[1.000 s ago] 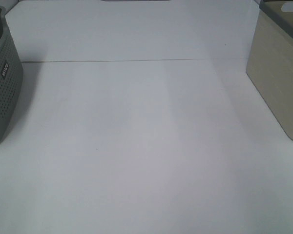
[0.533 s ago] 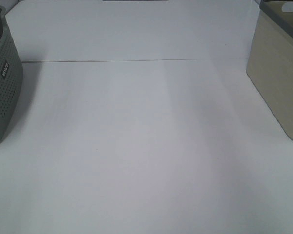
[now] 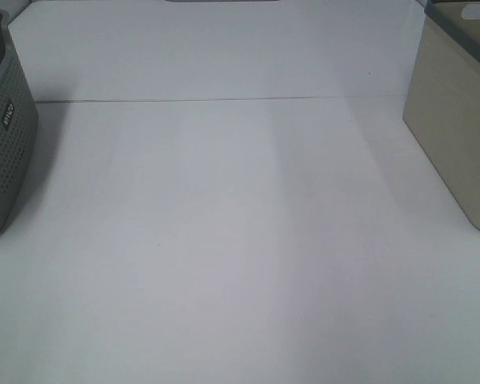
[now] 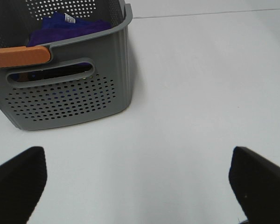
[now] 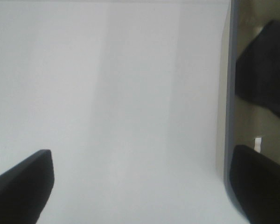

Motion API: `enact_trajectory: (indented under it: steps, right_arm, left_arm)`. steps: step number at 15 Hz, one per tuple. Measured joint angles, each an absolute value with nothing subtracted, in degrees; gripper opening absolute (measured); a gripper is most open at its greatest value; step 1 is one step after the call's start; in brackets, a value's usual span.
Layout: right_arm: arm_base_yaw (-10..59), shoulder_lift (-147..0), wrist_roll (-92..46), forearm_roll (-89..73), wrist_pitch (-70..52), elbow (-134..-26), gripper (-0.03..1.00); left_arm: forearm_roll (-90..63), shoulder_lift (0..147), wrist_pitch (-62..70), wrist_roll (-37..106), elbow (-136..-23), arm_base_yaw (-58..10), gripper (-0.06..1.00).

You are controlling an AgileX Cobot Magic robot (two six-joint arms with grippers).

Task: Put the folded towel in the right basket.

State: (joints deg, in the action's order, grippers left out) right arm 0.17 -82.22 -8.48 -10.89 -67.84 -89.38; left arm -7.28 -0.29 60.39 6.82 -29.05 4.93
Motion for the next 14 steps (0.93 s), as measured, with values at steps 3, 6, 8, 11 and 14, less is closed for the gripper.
enact_trajectory:
  steps: [3, 6, 8, 11, 14]
  right_arm:
    - [0.17, -51.57, -9.97, -10.43, -64.52, -58.61, 0.98]
    - [0.17, -33.58, -10.03, -9.8, -64.52, -46.18, 0.98]
    - [0.17, -21.03, -10.03, -9.28, -64.52, -38.67, 0.98]
    - [0.17, -6.88, -10.03, -7.79, -64.74, -31.11, 0.98]
    - [0.17, 0.11, -10.03, -7.56, -65.26, -27.04, 0.98]
  left_arm:
    - [-7.16, -0.29, 60.39, 6.82, -29.05, 4.93, 0.99]
    - [-7.16, -0.29, 60.39, 6.82, -29.05, 4.93, 0.99]
    - [-7.16, -0.29, 60.39, 6.82, -29.05, 4.93, 0.99]
    - [-7.16, -0.29, 60.39, 6.82, -29.05, 4.93, 0.99]
    - [-7.16, -0.29, 60.39, 6.82, -29.05, 4.93, 0.99]
